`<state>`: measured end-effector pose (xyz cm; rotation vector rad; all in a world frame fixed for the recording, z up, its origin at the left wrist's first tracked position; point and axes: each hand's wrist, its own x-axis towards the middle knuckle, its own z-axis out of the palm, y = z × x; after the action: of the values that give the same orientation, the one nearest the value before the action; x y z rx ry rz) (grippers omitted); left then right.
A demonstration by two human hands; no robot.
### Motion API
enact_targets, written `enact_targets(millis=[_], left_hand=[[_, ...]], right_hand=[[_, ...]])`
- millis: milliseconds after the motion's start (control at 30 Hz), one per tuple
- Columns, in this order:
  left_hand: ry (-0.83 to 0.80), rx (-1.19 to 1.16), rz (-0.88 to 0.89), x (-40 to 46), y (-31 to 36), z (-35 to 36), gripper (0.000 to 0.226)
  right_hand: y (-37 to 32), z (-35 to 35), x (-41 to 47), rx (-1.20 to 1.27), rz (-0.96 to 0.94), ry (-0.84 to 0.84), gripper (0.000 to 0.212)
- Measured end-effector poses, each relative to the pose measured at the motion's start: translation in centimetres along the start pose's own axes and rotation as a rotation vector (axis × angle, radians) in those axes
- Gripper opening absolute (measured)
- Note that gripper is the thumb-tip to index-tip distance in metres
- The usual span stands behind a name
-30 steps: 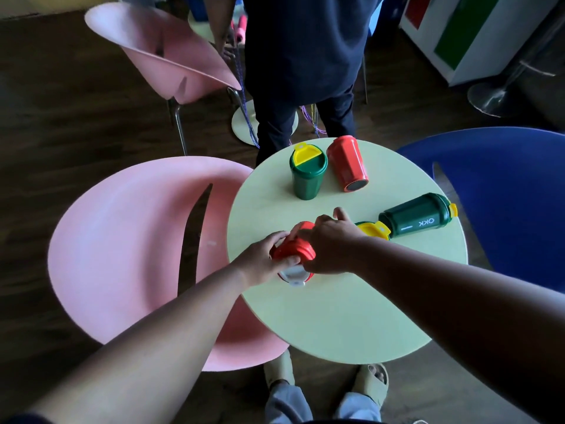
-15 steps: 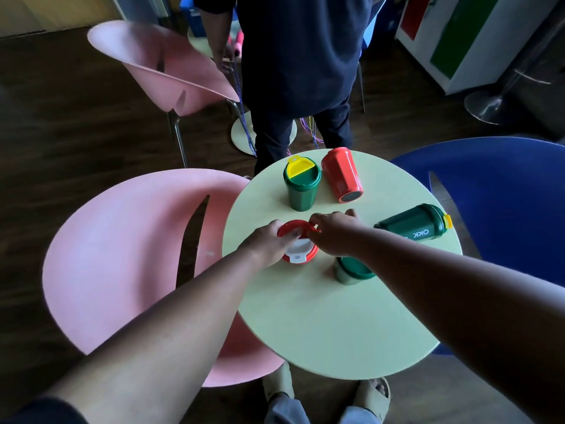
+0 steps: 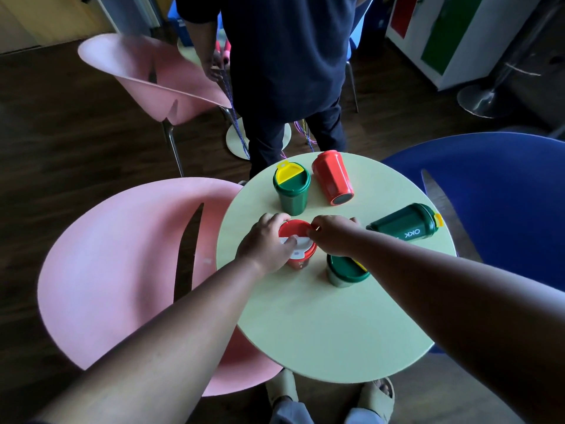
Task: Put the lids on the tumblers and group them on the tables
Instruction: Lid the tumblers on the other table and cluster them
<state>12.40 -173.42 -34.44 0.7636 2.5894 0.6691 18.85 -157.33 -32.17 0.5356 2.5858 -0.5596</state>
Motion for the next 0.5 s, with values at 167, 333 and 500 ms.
enact_targets(millis=[167,333,500], left_hand=[[-0.093,0.142,0.052,-0.5,1.3,-0.2,0.076],[-0.142,0.279,0.032,0.1,2.1,0.2,0.106],[-0.184,0.298,0.029,0.6,2.7,0.3,0.097]], right_hand=[[1.4,-0.4,-1.8,0.027,-0.016,0.036,0.045],[4.7,0.8,-6.4,-0.045,-0.091,0.069,0.086],[6.1,1.9,-6.5,-0.15,-0.138,0.042,0.106]])
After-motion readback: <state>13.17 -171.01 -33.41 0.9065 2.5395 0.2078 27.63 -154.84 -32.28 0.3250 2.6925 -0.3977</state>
